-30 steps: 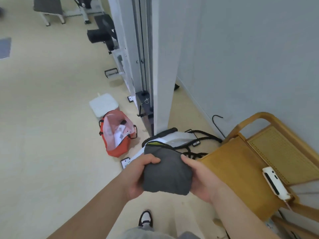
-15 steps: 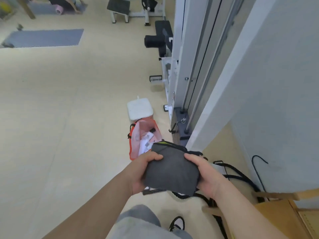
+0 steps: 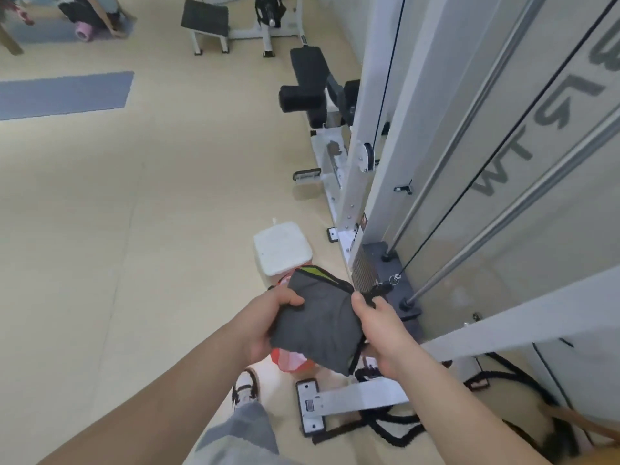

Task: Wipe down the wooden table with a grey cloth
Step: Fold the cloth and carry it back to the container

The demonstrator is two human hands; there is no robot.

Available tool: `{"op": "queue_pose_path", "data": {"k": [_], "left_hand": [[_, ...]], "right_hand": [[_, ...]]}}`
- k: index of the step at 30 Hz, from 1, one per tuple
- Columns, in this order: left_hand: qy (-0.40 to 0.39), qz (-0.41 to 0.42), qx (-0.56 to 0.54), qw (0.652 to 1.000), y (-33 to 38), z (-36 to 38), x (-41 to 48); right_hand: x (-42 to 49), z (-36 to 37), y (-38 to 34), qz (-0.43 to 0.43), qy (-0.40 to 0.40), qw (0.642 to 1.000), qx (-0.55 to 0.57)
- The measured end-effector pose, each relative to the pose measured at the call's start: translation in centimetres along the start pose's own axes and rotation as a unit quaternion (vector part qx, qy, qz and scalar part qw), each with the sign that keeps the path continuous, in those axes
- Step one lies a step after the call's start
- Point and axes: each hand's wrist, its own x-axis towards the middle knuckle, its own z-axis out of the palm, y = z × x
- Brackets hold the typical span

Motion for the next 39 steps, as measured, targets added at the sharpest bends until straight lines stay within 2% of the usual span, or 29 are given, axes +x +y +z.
{"op": "queue_pose_path", "data": {"k": [5,10,17,21,25,31,39], "left_hand": [[-0.058,-0.026,0.098,0.993,8.3,-4.2,3.9],[-0.068,-0.047,0.17,0.982,13.2,-6.9,6.4],[-0.038,-0.023,0.22,0.975,16.9,-8.8,10.3],[-0.01,-0.028,0.27,0.962,19.6,-10.5,14.0],[-0.006,-0.018,0.341,0.94,23.6,-12.2,21.7],[-0.041,-0.05,0.417,0.906,27.7,-15.3,36.9],[-0.052,-0.048,0.505,0.86,26.3,-20.8,53.1]], "right_hand": [[2.2,7.3,-3.4,0.035,0.058,0.996,0.064],[3.4,10.4,-6.5,0.05,0.077,0.989,0.117],[6.8,12.9,-7.6,0.017,0.076,0.991,0.106],[10.0,14.8,-8.2,0.029,0.088,0.989,0.117],[17.2,17.1,-9.9,0.04,0.115,0.984,0.132],[32.0,21.2,-9.8,0.096,0.178,0.961,0.187],[45.9,25.7,-4.8,0.157,0.216,0.923,0.278]]}}
